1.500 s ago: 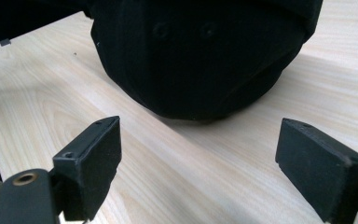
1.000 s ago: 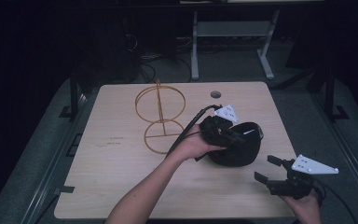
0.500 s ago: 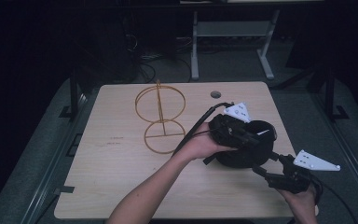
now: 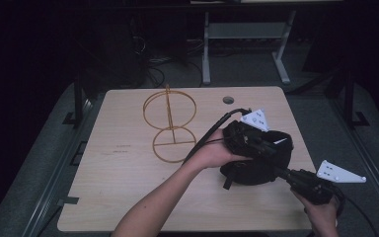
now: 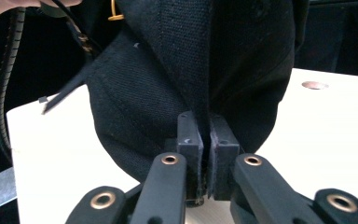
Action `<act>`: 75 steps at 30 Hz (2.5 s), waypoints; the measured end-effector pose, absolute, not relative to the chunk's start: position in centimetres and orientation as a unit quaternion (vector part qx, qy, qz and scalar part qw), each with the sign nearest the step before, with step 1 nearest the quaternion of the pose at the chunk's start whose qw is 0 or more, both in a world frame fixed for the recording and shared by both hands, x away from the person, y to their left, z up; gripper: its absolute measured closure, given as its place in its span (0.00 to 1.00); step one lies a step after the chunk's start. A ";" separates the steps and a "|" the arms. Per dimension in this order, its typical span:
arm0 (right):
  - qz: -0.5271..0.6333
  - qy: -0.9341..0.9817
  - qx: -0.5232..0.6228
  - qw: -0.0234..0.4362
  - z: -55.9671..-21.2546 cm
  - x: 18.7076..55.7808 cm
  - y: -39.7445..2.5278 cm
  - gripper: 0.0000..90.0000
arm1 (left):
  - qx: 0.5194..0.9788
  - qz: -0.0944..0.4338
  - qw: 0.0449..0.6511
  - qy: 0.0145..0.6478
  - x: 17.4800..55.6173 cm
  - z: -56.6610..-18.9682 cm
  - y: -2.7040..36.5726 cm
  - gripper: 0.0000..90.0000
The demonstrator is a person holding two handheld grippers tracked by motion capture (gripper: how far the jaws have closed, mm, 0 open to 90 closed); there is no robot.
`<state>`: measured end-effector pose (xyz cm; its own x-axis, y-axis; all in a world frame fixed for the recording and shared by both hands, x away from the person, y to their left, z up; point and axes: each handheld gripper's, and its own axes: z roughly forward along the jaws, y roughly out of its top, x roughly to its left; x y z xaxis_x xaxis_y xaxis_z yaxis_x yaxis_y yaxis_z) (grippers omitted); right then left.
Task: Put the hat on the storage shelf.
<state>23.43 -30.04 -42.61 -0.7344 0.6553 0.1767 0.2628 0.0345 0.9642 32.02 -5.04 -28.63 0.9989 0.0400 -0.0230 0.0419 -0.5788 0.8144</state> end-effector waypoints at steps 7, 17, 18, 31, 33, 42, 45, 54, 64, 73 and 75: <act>0.609 0.709 0.321 0.153 -41.8 23.3 -30.4 0.97 | 0.892 0.011 0.450 0.042 32.3 -28.9 -3.8 0.86; 0.615 0.702 0.331 0.139 -40.3 23.4 -31.5 0.98 | 0.889 0.035 0.452 0.055 32.1 -28.6 -1.6 0.71; 0.614 0.702 0.332 0.138 -40.3 23.4 -31.6 0.98 | 0.889 0.035 0.452 0.055 32.1 -28.6 -1.6 0.71; 0.605 0.706 0.350 0.114 -38.7 23.9 -32.6 0.98 | 0.885 0.050 0.456 0.087 31.6 -30.0 2.4 0.66; 0.603 0.707 0.353 0.111 -38.5 24.0 -32.6 0.98 | 0.886 0.054 0.452 0.090 31.5 -30.5 3.2 0.66; 0.601 0.709 0.356 0.102 -37.1 24.8 -32.7 0.98 | 0.888 0.063 0.446 0.098 30.5 -32.9 5.8 0.63; 0.598 0.711 0.356 0.099 -36.7 25.0 -32.6 0.98 | 0.888 0.063 0.445 0.099 30.4 -33.3 6.2 0.62; 0.594 0.713 0.359 0.094 -35.3 25.9 -32.6 0.98 | 0.890 0.061 0.440 0.102 29.7 -35.3 7.7 0.59; 0.584 0.725 0.352 0.099 -33.0 27.0 -31.9 0.98 | 0.893 0.065 0.435 0.100 28.7 -37.6 9.1 0.53; 0.580 0.730 0.345 0.106 -31.3 28.0 -31.1 0.98 | 0.894 0.061 0.431 0.101 27.9 -39.7 10.2 0.50; 0.580 0.731 0.343 0.107 -31.2 28.2 -31.0 0.98 | 0.894 0.061 0.432 0.103 27.9 -39.8 10.3 0.49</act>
<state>28.16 -30.95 -31.16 -0.7425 0.6247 0.2416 0.3775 0.0924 0.9214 27.85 10.29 -39.83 0.9712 0.2376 0.0192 0.1324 -0.6050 0.7852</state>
